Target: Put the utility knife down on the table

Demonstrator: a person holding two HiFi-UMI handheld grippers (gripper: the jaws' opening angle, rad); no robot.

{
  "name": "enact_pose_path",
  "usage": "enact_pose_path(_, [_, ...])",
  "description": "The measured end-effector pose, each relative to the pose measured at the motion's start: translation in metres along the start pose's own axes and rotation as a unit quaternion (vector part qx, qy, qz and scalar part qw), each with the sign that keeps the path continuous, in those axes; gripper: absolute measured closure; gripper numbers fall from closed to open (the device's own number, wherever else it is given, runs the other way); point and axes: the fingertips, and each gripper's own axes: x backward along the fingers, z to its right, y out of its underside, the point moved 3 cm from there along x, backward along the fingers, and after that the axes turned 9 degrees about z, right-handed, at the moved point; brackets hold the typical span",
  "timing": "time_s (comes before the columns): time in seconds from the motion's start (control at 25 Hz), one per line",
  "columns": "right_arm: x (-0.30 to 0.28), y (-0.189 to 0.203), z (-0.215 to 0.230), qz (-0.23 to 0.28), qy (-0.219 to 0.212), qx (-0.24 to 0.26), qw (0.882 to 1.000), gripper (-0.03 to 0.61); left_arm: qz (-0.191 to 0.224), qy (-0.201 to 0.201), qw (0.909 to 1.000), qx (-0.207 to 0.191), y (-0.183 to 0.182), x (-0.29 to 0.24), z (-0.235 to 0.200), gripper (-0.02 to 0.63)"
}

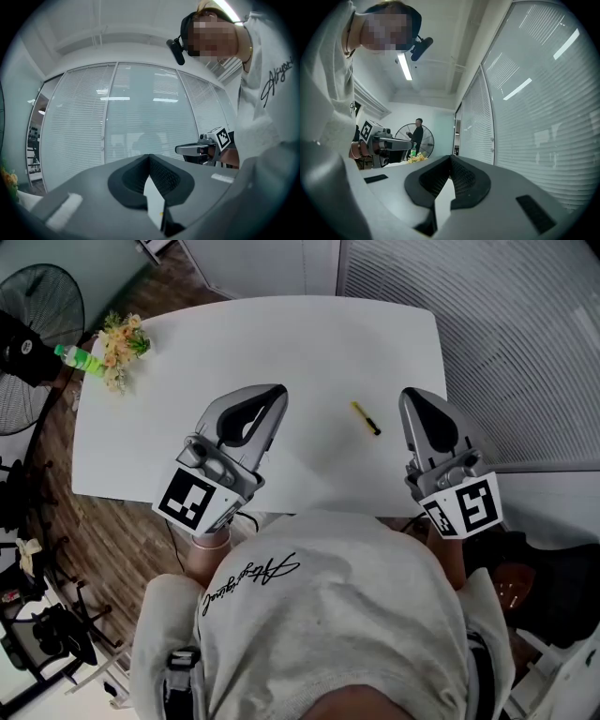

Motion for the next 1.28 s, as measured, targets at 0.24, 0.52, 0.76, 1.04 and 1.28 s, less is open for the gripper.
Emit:
enact_pose_path(0.24, [0.0021, -0.0025, -0.0006, 0.003, 0.002, 0.006, 1.000, 0.576, 0.003, 0.002, 1.0000, 0.000, -0.0018, -0.0008, 0.0013, 0.617])
enact_pose_path(0.52, [0.0053, -0.0031, 0.0019, 0.003, 0.019, 0.025, 0.999, 0.577, 0.003, 0.006, 1.0000, -0.005, -0.0036, 0.0008, 0.0007, 0.617])
enact_pose_path(0.76, [0.0036, -0.0047, 0.0006, 0.005, 0.017, 0.027, 0.999, 0.577, 0.006, 0.003, 1.0000, 0.000, -0.0061, -0.0003, -0.0001, 0.617])
enact_pose_path(1.04, [0.0024, -0.0043, -0.0024, 0.002, 0.014, 0.029, 0.999, 0.577, 0.003, 0.008, 0.9999, -0.007, -0.0048, 0.0027, -0.0008, 0.617])
enact_pose_path(1.28, [0.0022, -0.0032, -0.0052, 0.000, 0.013, 0.030, 0.999, 0.577, 0.011, -0.001, 0.9999, 0.005, -0.0085, 0.0013, 0.0006, 0.617])
